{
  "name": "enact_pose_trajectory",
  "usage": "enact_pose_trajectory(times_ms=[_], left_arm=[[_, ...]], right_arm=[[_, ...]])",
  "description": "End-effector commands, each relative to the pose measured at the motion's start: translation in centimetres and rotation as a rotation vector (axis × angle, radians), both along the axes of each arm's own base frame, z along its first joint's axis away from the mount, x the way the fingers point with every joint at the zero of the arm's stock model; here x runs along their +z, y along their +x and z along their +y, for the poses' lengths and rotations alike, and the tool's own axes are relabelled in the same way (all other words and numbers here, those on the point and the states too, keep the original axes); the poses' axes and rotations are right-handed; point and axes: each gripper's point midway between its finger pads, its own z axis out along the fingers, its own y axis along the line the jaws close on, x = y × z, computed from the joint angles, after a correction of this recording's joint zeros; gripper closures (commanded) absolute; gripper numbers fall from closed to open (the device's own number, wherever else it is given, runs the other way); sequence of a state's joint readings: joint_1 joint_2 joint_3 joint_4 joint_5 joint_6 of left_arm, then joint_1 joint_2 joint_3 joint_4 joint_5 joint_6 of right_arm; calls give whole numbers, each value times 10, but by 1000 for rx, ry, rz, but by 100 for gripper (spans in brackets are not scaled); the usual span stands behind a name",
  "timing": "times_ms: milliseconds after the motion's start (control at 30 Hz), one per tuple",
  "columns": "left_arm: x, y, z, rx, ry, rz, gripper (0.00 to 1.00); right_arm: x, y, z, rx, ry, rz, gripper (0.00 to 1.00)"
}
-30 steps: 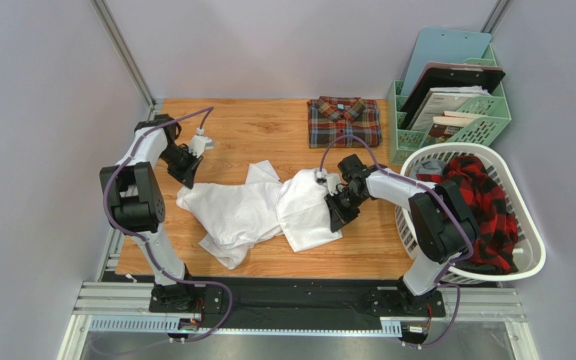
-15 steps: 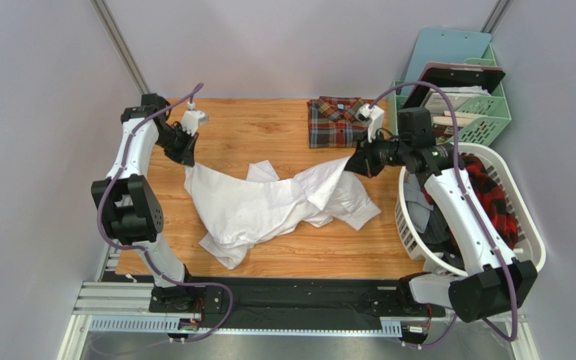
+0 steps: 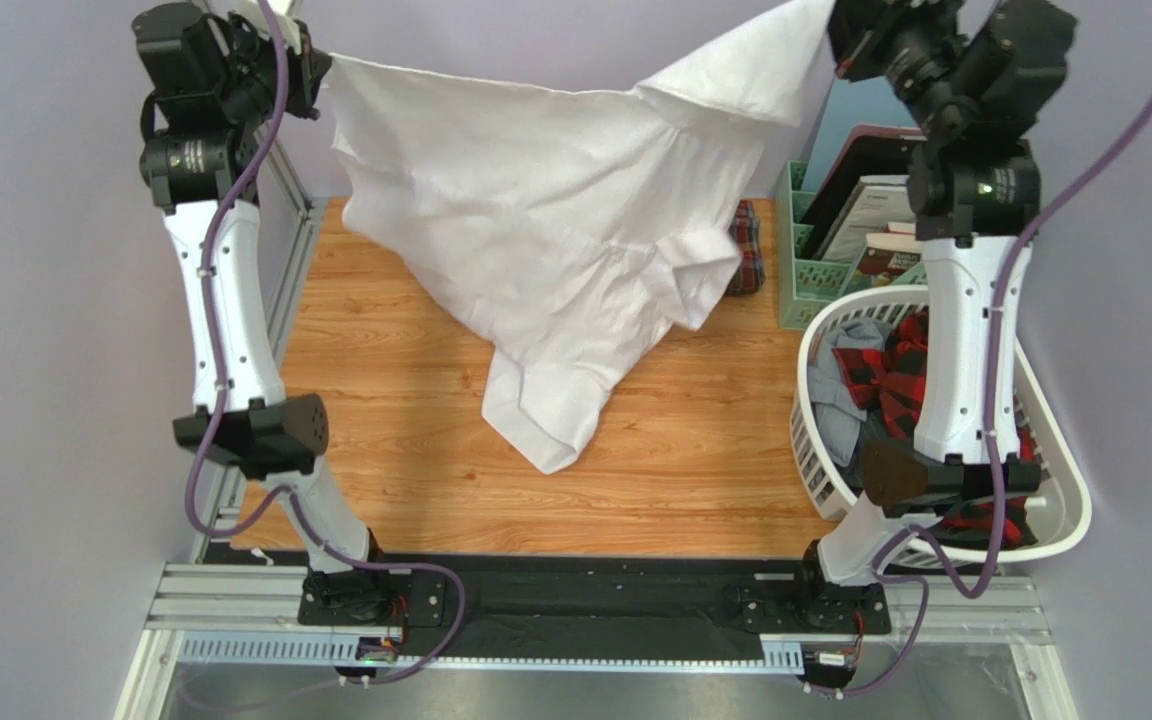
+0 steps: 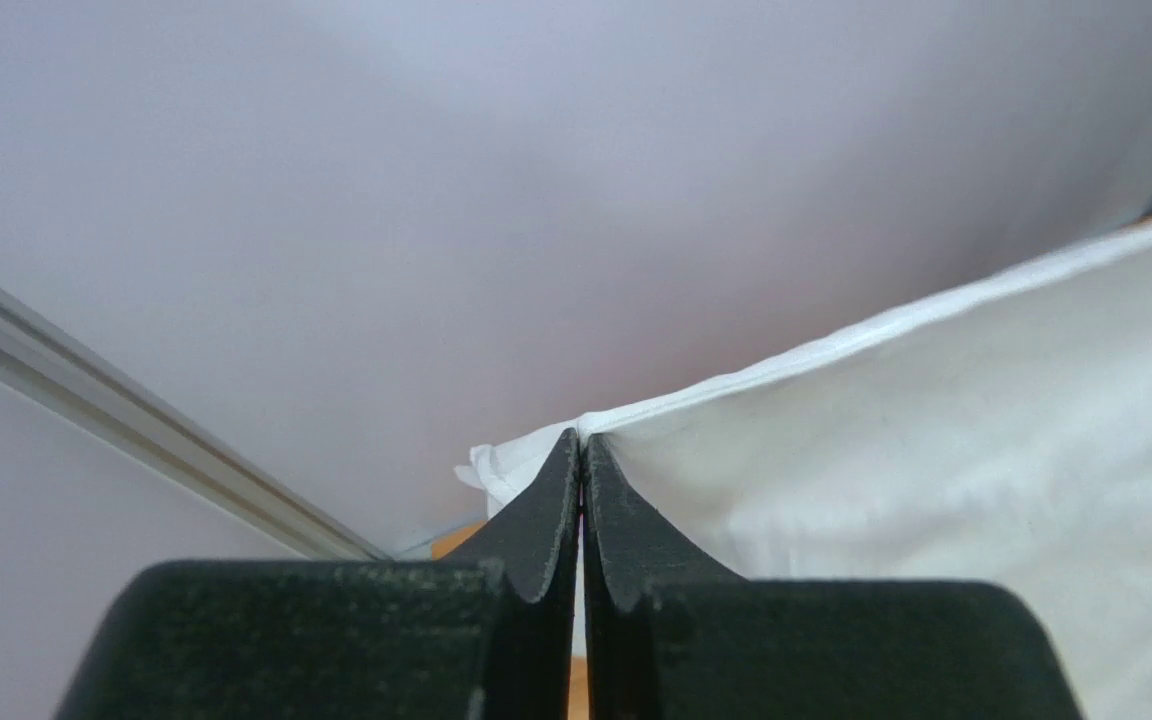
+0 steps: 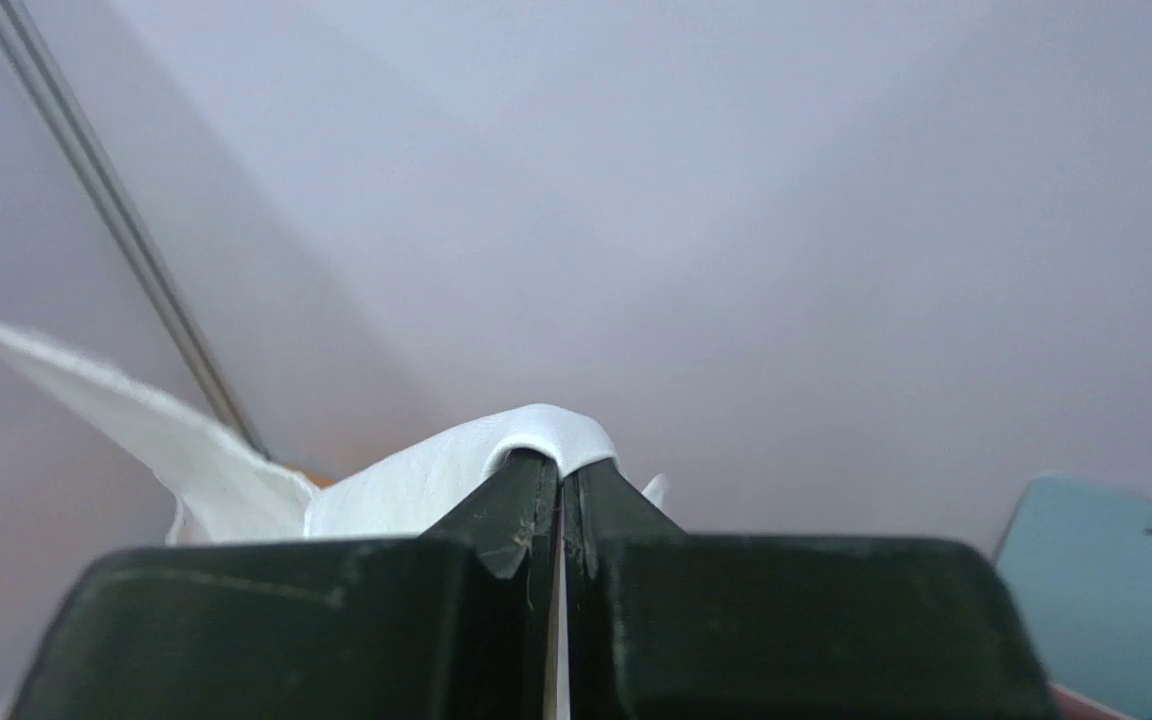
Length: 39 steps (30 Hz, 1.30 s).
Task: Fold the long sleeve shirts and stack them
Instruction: Flatten the shirt out
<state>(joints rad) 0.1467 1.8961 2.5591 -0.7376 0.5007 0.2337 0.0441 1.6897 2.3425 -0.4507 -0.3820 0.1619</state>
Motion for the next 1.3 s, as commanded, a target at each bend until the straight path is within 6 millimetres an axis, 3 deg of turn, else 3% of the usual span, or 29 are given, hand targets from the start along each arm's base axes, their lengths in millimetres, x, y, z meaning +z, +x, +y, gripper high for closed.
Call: enact_pose_trajectory(times_ms=[0, 33, 67, 100, 133, 167, 200, 233, 267, 300, 333, 367, 400, 467, 500, 533, 600, 633, 767, 833, 900, 933, 967, 1000, 1067, 1133, 1167, 1200, 1267], left_arm=[[84, -71, -9, -1, -1, -291, 100], [95, -104, -16, -26, 28, -325, 100], [85, -115, -19, -49, 40, -304, 100], [40, -111, -14, -56, 35, -194, 100], [37, -142, -25, -114, 78, -210, 100], [15, -152, -28, -151, 111, -170, 100], [-46, -159, -33, -205, 116, -16, 100], [-56, -185, -44, -277, 225, -55, 100], [-80, -197, -47, -313, 257, -17, 100], [-136, -212, -51, -362, 242, 126, 100], [-148, -229, -53, -390, 325, 100, 100], [-168, -238, -54, -408, 345, 135, 100], [-216, -259, -57, -463, 327, 273, 100], [-251, -278, -54, -523, 446, 298, 100], [-286, -295, -55, -567, 436, 401, 100], [-304, -303, -47, -601, 536, 419, 89], [-338, -315, -32, -588, 589, 539, 70], [-346, -317, -27, -568, 594, 578, 64], [-346, -317, -26, -553, 570, 608, 51], [-344, -309, -30, -543, 503, 616, 37], [-343, -290, -25, -499, 498, 614, 37], [-352, -282, -23, -465, 446, 686, 37], [-354, -274, -25, -462, 451, 704, 37], [-367, -261, -18, -421, 441, 772, 37], [-371, -242, -21, -409, 445, 806, 41], [-391, -218, -16, -357, 442, 895, 48], [-384, -197, -18, -342, 455, 871, 50], [-401, -188, -15, -310, 431, 949, 51], [-399, -161, -13, -274, 434, 961, 56]], right_arm=[[100, -98, -14, -9, 105, -261, 100], [70, -86, -13, -8, 77, -188, 100], [82, -132, -14, -13, 33, -256, 100], [66, -140, -12, -10, -6, -234, 100], [21, -132, -12, -10, -51, -131, 100], [16, -167, -15, -30, -144, -175, 100], [-22, -174, -19, -42, -193, -77, 100], [-71, -169, -22, -46, -235, 32, 100], [-87, -199, -28, -72, -324, 5, 100], [-121, -210, -30, -66, -357, 90, 100], [-144, -219, -31, -56, -388, 129, 100], [-181, -228, -25, 5, -426, 190, 100], [-200, -248, -24, 34, -494, 199, 100], [-243, -253, -21, 84, -522, 273, 100], [-265, -259, -20, 132, -575, 318, 98], [-279, -262, -17, 175, -587, 364, 71], [-307, -273, -7, 311, -629, 442, 38], [-316, -269, -5, 344, -621, 487, 21], [-332, -252, -2, 410, -613, 575, 11], [-340, -241, 3, 438, -605, 618, 16], [-364, -224, 10, 458, -624, 705, 19], [-374, -220, 12, 471, -638, 738, 29], [-391, -214, 16, 481, -646, 811, 31], [-396, -199, 20, 462, -655, 795, 32], [-419, -185, 31, 482, -688, 863, 36], [-429, -165, 43, 476, -698, 869, 40], [-428, -155, 50, 467, -698, 873, 41], [-445, -144, 55, 479, -701, 927, 43], [-451, -132, 60, 478, -704, 961, 47]])
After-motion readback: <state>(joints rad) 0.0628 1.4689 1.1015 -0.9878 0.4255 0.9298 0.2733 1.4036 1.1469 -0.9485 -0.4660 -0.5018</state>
